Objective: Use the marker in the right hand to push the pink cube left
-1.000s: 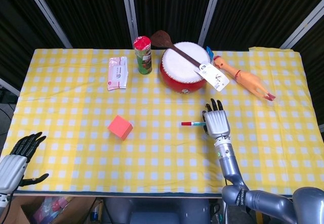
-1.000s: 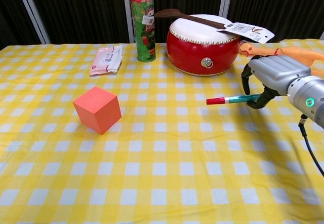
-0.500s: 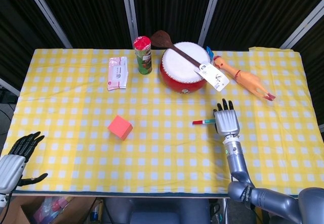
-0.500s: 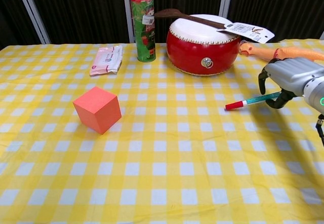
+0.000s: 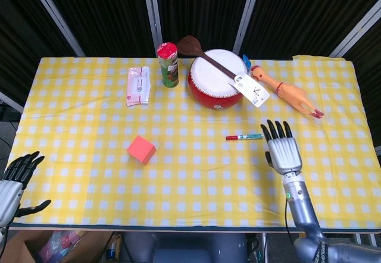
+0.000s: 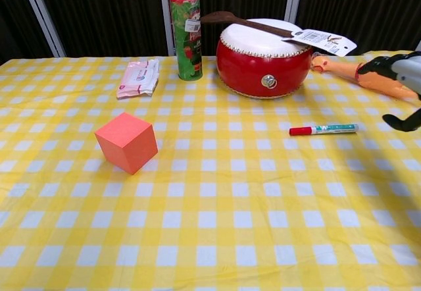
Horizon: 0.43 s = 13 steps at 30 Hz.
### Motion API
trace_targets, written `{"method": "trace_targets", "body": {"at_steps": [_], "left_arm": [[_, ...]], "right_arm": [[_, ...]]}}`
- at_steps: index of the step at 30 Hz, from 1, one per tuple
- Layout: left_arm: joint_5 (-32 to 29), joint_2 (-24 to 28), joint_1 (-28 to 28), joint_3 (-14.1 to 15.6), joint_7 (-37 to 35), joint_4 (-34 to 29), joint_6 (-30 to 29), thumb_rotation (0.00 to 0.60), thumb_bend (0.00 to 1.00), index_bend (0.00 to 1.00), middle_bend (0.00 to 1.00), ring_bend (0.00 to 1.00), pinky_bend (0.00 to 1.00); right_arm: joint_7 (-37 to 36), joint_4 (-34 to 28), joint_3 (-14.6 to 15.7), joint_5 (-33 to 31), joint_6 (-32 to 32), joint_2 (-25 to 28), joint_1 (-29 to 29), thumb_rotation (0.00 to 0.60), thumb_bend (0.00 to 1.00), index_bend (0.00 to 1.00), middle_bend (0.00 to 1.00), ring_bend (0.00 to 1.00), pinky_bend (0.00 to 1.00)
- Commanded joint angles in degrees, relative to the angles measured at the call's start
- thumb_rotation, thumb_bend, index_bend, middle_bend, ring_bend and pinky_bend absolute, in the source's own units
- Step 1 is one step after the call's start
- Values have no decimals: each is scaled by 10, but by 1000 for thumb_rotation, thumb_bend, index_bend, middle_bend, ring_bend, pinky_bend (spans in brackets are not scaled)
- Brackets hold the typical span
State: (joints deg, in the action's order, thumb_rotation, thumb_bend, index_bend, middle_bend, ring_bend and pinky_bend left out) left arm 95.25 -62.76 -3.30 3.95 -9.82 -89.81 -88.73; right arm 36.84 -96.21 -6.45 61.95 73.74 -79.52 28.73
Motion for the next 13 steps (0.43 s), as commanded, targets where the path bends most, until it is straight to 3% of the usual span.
{"method": "trace_targets", "body": {"at_steps": [1, 7, 13], "left_arm": [[1, -5, 5, -4, 12, 8, -10, 600, 32, 0, 0, 0, 0], [4, -16, 16, -10, 30, 20, -37, 600, 32, 0, 0, 0, 0], [10, -34, 27, -20, 50, 39, -70, 600, 24, 0, 0, 0, 0]], "right_arm": [[-93, -49, 64, 114, 62, 76, -66, 600, 501, 72, 50, 0, 36], [-221, -20, 119, 240, 164, 119, -148, 600, 461, 0, 0, 0, 6], [-268, 25, 140, 292, 217, 117, -197, 600, 409, 0, 0, 0, 0]]}}
